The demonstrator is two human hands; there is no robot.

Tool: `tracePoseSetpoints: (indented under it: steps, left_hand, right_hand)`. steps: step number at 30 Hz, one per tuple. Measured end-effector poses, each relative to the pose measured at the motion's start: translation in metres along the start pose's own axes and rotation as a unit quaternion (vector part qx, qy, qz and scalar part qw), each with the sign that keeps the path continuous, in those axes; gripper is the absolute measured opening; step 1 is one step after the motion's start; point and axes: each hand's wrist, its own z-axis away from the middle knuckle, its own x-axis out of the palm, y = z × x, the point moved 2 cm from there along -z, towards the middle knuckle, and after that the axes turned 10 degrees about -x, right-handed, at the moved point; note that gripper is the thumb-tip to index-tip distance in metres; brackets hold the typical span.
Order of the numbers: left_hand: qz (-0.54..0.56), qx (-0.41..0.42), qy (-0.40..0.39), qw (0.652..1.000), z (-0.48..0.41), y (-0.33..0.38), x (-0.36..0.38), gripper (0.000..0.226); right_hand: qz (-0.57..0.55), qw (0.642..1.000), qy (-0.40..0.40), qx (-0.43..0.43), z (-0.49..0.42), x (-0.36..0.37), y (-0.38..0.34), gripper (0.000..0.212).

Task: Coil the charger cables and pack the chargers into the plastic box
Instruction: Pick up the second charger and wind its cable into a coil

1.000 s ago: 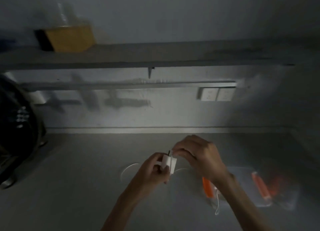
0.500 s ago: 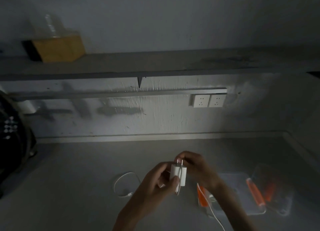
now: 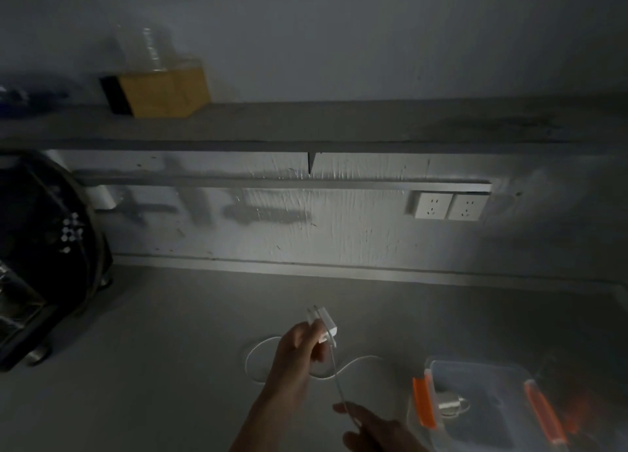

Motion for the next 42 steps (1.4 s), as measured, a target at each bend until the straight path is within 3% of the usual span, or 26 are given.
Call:
tracePoseSetpoints:
  steps: [1,3,4,5,8,11,14,17,19,23,25,29,32,34,36,38,39,40,41,42]
  left_hand:
    - [-0.008,-0.013,0.005,1.000,-0.004,-0.005,0.001,0.031]
    - [-0.040,-0.027,0.011,0.999,-0.009,-0.012,0.005,0.030]
    - [-0.070,-0.024,0.010,0.997,-0.010,-0.014,0.006,0.032]
    - [-0.097,-0.015,0.003,0.995,-0.009,-0.016,0.008,0.033]
    - [-0.114,0.010,-0.059,0.992,0.003,-0.021,0.013,0.040]
    - [-0.158,0.081,-0.093,0.980,0.016,-0.014,0.014,0.037]
    - [-0.202,0.164,-0.107,0.960,0.030,0.008,0.015,0.032]
    - [-0.253,0.259,-0.106,0.926,0.044,0.030,0.017,0.026]
    - [-0.281,0.314,-0.099,0.901,0.053,0.042,0.018,0.026]
    - [-0.286,0.344,-0.092,0.890,0.065,0.062,0.016,0.027]
    - [-0.265,0.326,-0.101,0.902,0.065,0.068,0.014,0.027]
    - [-0.127,0.185,-0.151,0.963,0.058,0.069,0.011,0.028]
    - [-0.050,0.117,-0.094,0.987,0.043,0.060,0.007,0.026]
    - [-0.020,0.094,-0.047,0.994,0.033,0.056,0.006,0.020]
    - [-0.012,0.079,0.011,0.997,0.022,0.052,0.001,0.011]
    - [-0.029,0.070,0.071,0.995,0.006,0.046,-0.007,0.012]
    - [-0.069,0.081,0.099,0.989,-0.001,0.042,-0.010,0.013]
    - [-0.126,0.089,0.112,0.982,-0.006,0.037,-0.011,0.018]
    - [-0.181,0.091,0.110,0.973,-0.008,0.030,-0.010,0.018]
    - [-0.227,0.096,0.099,0.964,-0.008,0.022,-0.006,0.016]
  right_hand:
    - [0.099,0.994,-0.024,-0.036,-0.002,-0.002,-0.005,0.051]
    - [0.221,0.952,-0.110,-0.181,-0.008,-0.014,-0.020,0.033]
    - [0.286,0.907,-0.119,-0.284,-0.012,-0.031,-0.021,0.028]
    - [0.311,0.884,-0.084,-0.337,-0.018,-0.052,-0.019,0.024]
    - [0.298,0.866,-0.032,-0.400,-0.028,-0.090,-0.046,0.013]
    - [0.309,0.832,0.024,-0.461,-0.039,-0.116,-0.069,0.026]
    - [0.272,0.821,0.056,-0.499,-0.046,-0.131,-0.083,0.022]
    - [0.218,0.835,0.091,-0.497,-0.056,-0.136,-0.089,0.015]
    - [0.151,0.870,0.092,-0.461,-0.065,-0.137,-0.088,0.012]
    - [-0.012,0.934,-0.004,-0.356,-0.084,-0.118,-0.077,0.020]
    - [-0.077,0.944,-0.025,-0.320,-0.087,-0.100,-0.065,0.025]
    - [-0.182,0.957,-0.010,-0.227,-0.075,-0.052,-0.040,0.021]
    - [-0.217,0.959,0.027,-0.181,-0.053,-0.034,-0.028,0.031]
    - [-0.190,0.965,0.014,-0.183,-0.036,-0.024,-0.016,0.029]
    - [-0.076,0.979,0.011,-0.187,-0.019,-0.006,-0.006,0.038]
    - [0.011,0.977,0.073,-0.199,-0.007,-0.008,-0.002,0.057]
    - [0.067,0.966,0.098,-0.230,-0.005,-0.016,-0.011,0.054]
    - [0.132,0.943,0.070,-0.297,-0.003,-0.027,-0.019,0.035]
    - [0.191,0.909,0.050,-0.367,-0.003,-0.041,-0.023,0.016]
    - [0.240,0.873,0.061,-0.420,-0.004,-0.059,-0.033,0.015]
